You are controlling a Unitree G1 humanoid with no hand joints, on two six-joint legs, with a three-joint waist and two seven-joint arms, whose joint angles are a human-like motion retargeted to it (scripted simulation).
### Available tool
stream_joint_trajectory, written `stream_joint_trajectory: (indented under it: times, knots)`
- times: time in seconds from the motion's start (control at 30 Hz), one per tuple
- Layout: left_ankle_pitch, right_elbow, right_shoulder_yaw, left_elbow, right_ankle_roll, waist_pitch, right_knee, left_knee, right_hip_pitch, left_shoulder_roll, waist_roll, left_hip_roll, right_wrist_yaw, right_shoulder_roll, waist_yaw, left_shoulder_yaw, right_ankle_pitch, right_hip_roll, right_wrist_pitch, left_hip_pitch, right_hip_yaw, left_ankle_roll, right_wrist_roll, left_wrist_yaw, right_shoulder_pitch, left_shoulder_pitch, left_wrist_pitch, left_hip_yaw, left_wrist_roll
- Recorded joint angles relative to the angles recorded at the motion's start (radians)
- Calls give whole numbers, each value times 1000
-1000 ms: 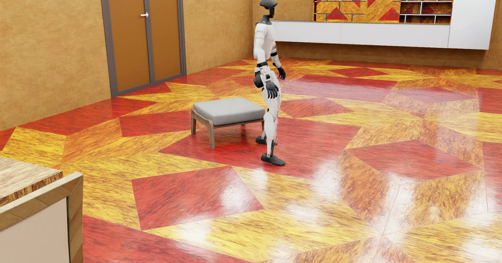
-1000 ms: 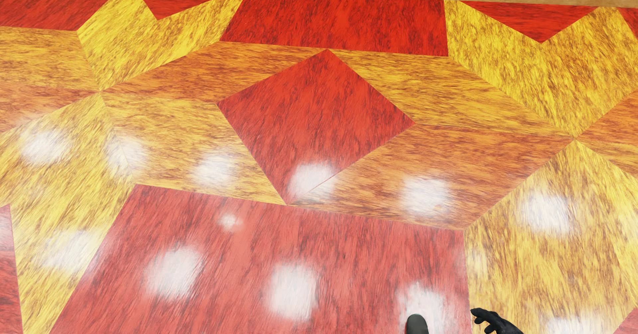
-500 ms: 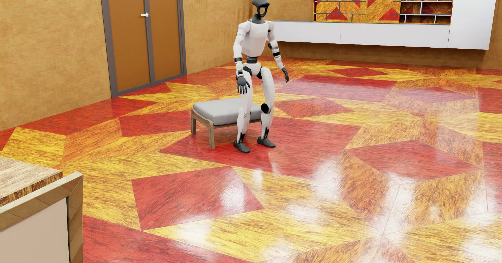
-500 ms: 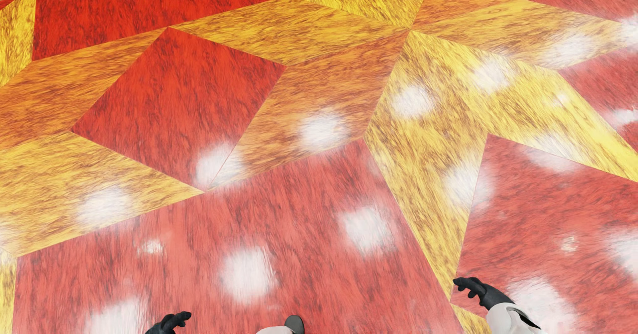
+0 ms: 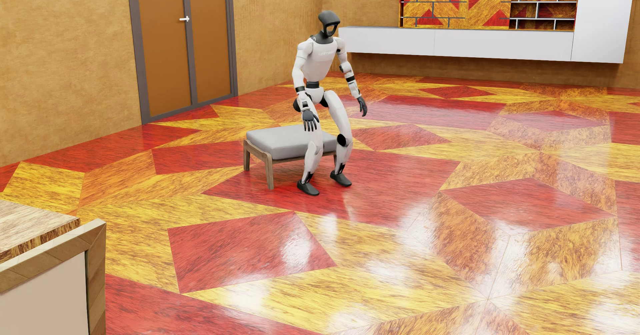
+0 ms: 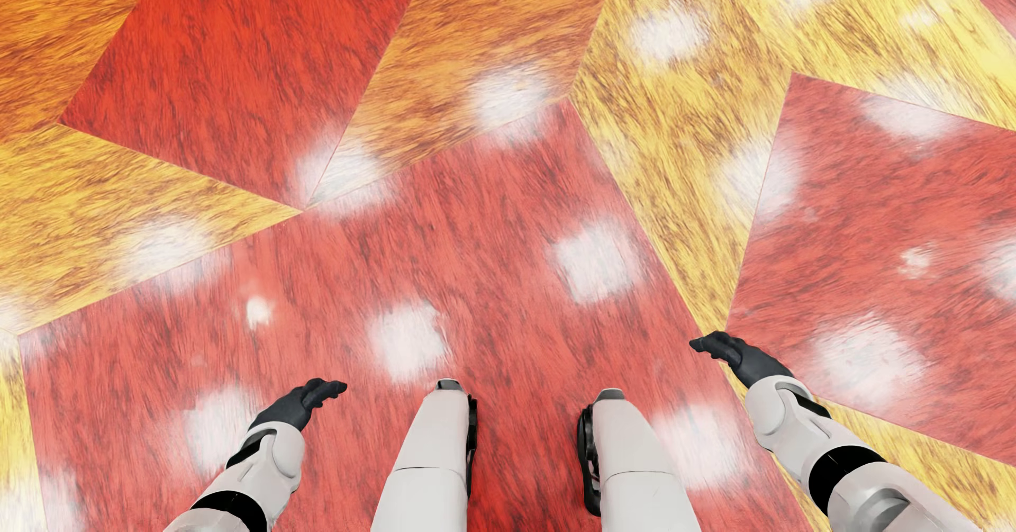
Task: Sit down on the chair
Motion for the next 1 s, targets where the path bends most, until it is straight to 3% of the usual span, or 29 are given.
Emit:
stream_joint_trajectory:
  times: [0.03, 0.13, 0.53, 0.77, 1.0]
  knots:
    - [-20, 2, -52, -25, -14, -26, 64, 62, -70, 10, -14, 8, 24, 18, 6, -19, -32, 4, 19, -66, 15, 37, 2, 25, 0, 1, 42, -22, -75]
    - [-69, 9, -39, -44, -6, 3, 205, 205, -201, 19, -20, 13, 9, 45, 5, -33, -73, 0, 19, -197, 28, 43, 20, 29, -65, -67, 50, -40, -74]
    - [-145, -55, 28, -52, 17, 120, 552, 575, -542, 31, -30, 19, 5, 65, -4, -137, -132, 4, 20, -545, 79, 32, 0, 41, -264, -306, 69, -106, -81]
    - [-130, -65, 86, -35, 34, 195, 691, 719, -680, 22, -19, 0, -11, 78, -3, -182, -129, 16, 22, -686, 97, 50, 1, 53, -379, -443, 79, -146, -104]
    - [-87, -88, 60, -47, 51, 194, 766, 797, -667, -10, -11, -5, -4, 100, -2, -164, -47, -2, 32, -664, 100, 61, -12, 20, -285, -382, 87, -140, -88]
